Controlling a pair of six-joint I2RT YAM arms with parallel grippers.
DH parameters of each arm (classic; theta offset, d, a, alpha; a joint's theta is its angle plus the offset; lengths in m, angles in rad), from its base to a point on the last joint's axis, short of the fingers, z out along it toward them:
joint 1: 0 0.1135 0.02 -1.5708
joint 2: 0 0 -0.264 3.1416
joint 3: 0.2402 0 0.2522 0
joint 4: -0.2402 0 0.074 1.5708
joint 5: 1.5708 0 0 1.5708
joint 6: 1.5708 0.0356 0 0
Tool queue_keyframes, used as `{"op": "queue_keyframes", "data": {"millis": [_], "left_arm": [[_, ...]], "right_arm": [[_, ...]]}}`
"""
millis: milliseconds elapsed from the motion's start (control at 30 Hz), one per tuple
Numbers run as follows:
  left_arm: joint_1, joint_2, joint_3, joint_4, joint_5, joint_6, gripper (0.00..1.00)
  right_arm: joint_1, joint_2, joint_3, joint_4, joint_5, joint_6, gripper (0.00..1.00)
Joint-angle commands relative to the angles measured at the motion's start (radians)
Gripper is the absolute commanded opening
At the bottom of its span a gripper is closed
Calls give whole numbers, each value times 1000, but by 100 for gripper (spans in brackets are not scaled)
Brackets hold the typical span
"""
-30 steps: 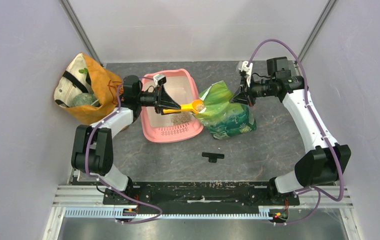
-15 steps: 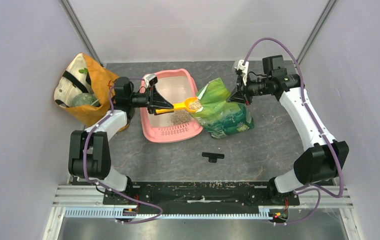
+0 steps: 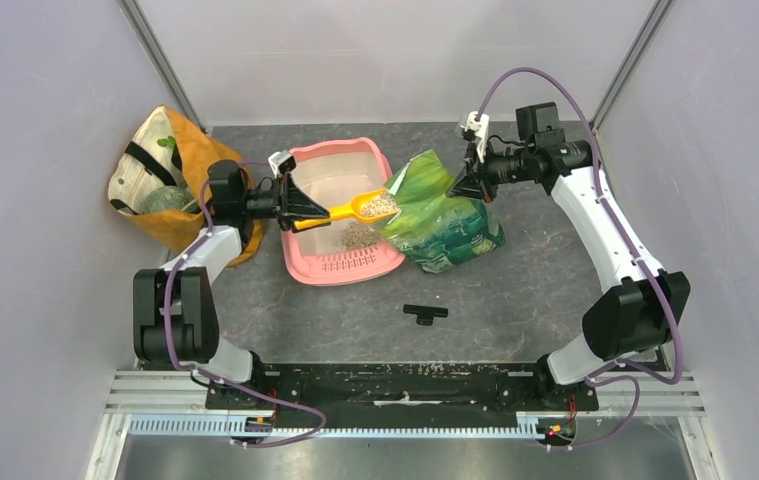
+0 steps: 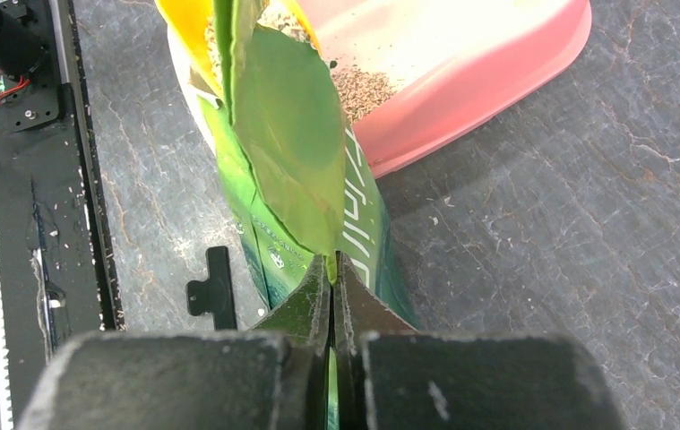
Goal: Fill the litter box with clean litter
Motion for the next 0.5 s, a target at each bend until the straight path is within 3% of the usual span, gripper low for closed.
{"op": "queue_keyframes", "data": {"millis": [0,133,333,467], "left_arm": [[40,-61,-10,77,76,-41,2],[71,-67,-34,186,95,-132,2],[108,-56,-78,474,124,-356,2],[150,-53,-86,528,140,-396,2]], "right_arm": [[16,-4,64,74,8,16,0],[17,0,67,72,16,16,0],[24,12,78,74,17,19,0],[29,15,77,74,17,20,0]]}}
